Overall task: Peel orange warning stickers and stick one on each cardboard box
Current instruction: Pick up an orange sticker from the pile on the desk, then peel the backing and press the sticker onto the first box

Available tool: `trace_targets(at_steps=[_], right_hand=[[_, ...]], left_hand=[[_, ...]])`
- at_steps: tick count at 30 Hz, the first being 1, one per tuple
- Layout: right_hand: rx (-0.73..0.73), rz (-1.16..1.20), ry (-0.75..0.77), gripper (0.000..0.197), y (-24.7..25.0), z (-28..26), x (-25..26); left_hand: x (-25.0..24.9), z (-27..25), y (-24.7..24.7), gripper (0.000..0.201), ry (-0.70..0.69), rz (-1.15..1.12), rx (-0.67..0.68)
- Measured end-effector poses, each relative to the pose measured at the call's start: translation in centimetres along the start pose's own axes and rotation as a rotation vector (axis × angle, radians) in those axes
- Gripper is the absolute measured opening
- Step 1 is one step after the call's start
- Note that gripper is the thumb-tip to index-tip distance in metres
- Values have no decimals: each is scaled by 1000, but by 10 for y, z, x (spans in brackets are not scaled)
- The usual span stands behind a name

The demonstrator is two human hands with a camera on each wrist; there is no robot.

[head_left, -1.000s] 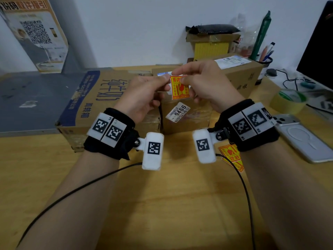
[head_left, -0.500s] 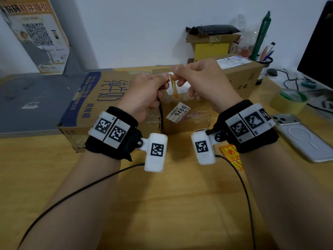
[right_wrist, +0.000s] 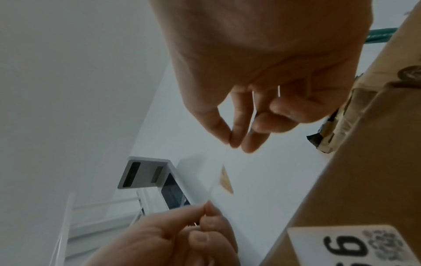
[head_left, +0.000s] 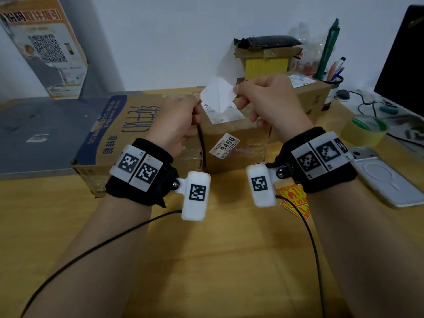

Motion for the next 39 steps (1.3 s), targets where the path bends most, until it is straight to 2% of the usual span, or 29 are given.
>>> trace_targets(at_steps=[3, 6, 8, 11, 14, 17, 19, 23, 25, 27, 30, 34, 37, 39], right_hand=[[-138, 158, -33, 14, 21, 0, -5], [-247, 194, -15, 16, 39, -2, -2], [-265, 180, 10, 14, 43, -2, 1], [-237, 115, 41, 17, 39, -2, 7], [-206, 71, 65, 26, 33, -3, 12], [-189, 89, 80, 14, 30, -3, 15], [-170, 128, 89, 6, 27, -3, 17], [-106, 115, 88, 17, 16, -2, 18], [-87, 84, 82, 20, 12, -3, 18], [-78, 57, 94, 15, 9, -3, 19], [-86, 16, 119, 6, 9, -3, 21], [-89, -59, 136, 5, 10, -1, 23], [-81, -98, 152, 5, 8, -1, 24], [-71, -108, 158, 5, 5, -1, 24]], left_hand=[[-1, 0, 5, 33, 0, -80, -55], [-3, -2, 5, 26, 3, -77, -49], [-2, -3, -5, 17, 31, -10, 35], [3, -10, -16, 20, 102, 150, 152], [7, -23, -28, 14, 183, 314, 330], [4, -30, -35, 17, 175, 353, 419], [-2, -27, -32, 21, 113, 325, 361], [-27, -20, -14, 12, -124, 338, 100], [-31, -21, -17, 8, -189, 344, 85], [-30, -24, -24, 6, -194, 364, 110], [-25, -24, -28, 12, -123, 357, 141], [-24, -22, -25, 21, -61, 328, 110], [-26, -23, -21, 21, -81, 365, 49], [-30, -24, -22, 20, -146, 404, 34]])
Point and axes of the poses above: each hand's wrist, its own z-axis towards the middle knuckle, its own y-axis out of the back of the hand, x = y × z, the point moved 10 cm from there along z, towards the middle knuckle, and after that the axes turned 3 degrees about x, right-handed, at the moved point
